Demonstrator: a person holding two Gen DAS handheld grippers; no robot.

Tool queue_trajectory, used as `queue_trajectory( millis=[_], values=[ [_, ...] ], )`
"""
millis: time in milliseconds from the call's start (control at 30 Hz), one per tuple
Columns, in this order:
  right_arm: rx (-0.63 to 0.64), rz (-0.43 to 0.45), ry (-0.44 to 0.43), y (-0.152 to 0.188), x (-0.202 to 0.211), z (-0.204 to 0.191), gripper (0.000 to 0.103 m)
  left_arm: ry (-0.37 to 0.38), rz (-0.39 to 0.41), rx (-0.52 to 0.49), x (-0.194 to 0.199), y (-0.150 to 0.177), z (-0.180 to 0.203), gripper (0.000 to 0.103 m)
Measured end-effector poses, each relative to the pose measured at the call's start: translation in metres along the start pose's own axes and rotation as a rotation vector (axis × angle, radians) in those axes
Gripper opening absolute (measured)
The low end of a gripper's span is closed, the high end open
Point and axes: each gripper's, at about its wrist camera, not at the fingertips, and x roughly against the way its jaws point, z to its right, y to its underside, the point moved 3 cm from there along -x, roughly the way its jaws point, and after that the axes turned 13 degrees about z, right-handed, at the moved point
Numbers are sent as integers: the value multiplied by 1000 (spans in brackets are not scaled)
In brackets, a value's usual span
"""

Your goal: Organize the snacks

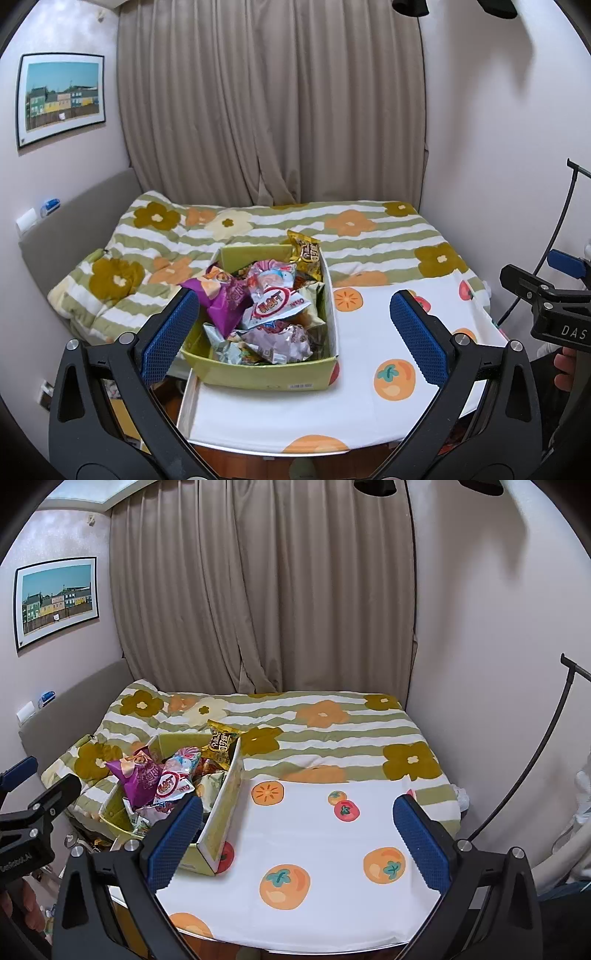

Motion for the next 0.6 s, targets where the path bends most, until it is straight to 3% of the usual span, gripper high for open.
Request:
queue_trajectory(
  millis=[600],
  values=[
    [-11, 4, 10, 1, 2, 8, 102, -4, 9, -16, 5, -2, 15, 103]
  ],
)
